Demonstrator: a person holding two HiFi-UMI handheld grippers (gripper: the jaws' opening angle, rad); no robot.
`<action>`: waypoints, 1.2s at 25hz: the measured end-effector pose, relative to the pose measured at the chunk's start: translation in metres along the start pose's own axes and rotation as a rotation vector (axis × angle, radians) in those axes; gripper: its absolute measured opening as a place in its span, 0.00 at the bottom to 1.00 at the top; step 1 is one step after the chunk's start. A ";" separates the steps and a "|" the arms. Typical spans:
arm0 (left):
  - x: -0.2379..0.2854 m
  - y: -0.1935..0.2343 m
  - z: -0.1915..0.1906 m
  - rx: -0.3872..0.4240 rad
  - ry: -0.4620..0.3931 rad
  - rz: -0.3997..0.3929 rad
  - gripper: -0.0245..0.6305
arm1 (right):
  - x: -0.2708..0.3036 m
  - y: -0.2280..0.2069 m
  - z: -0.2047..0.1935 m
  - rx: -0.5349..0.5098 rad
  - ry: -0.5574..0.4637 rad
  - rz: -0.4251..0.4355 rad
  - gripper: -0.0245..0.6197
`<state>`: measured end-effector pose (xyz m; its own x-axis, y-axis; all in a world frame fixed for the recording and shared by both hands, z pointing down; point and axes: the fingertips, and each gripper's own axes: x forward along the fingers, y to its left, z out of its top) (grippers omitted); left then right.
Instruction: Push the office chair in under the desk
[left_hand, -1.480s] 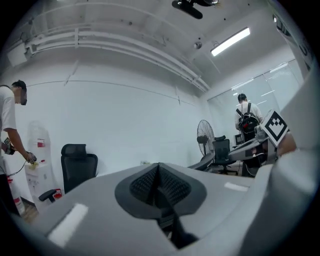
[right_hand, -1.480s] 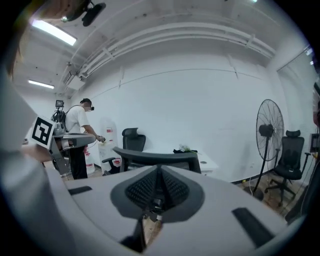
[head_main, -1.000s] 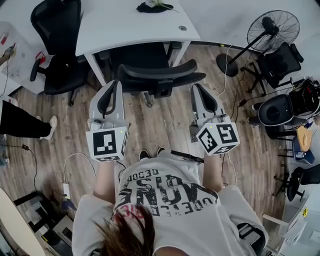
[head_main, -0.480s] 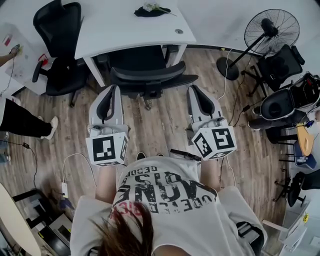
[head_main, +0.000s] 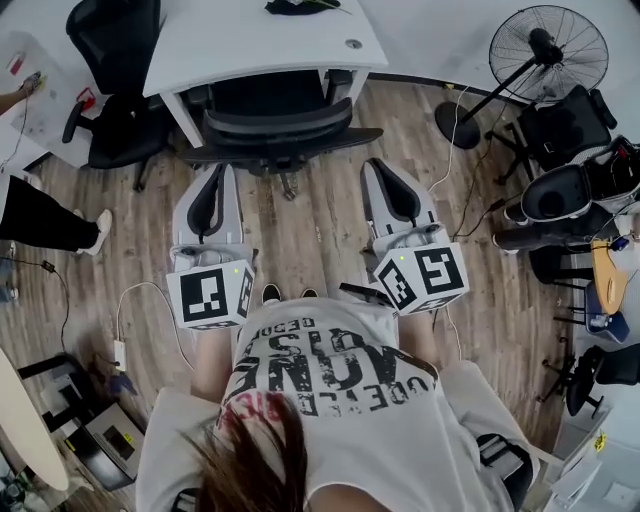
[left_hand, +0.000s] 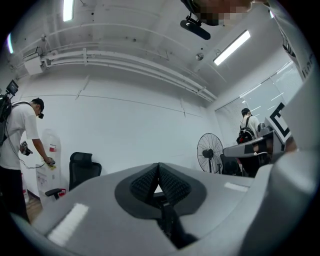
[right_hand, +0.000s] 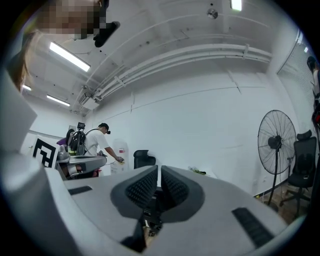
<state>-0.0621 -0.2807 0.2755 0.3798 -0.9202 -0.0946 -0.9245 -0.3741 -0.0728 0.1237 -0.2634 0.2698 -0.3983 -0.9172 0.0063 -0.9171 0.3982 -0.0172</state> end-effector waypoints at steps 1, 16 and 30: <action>-0.003 -0.005 -0.001 0.001 0.006 0.005 0.06 | -0.003 -0.001 -0.001 -0.006 0.003 0.008 0.09; -0.034 -0.062 -0.027 -0.022 0.066 -0.033 0.06 | -0.035 0.003 -0.033 0.000 0.056 0.078 0.09; -0.007 -0.044 -0.016 -0.033 0.054 -0.088 0.06 | -0.004 0.022 -0.018 -0.009 0.047 0.089 0.09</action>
<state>-0.0240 -0.2596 0.2949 0.4582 -0.8881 -0.0351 -0.8885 -0.4566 -0.0456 0.1052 -0.2505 0.2873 -0.4780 -0.8768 0.0524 -0.8782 0.4782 -0.0104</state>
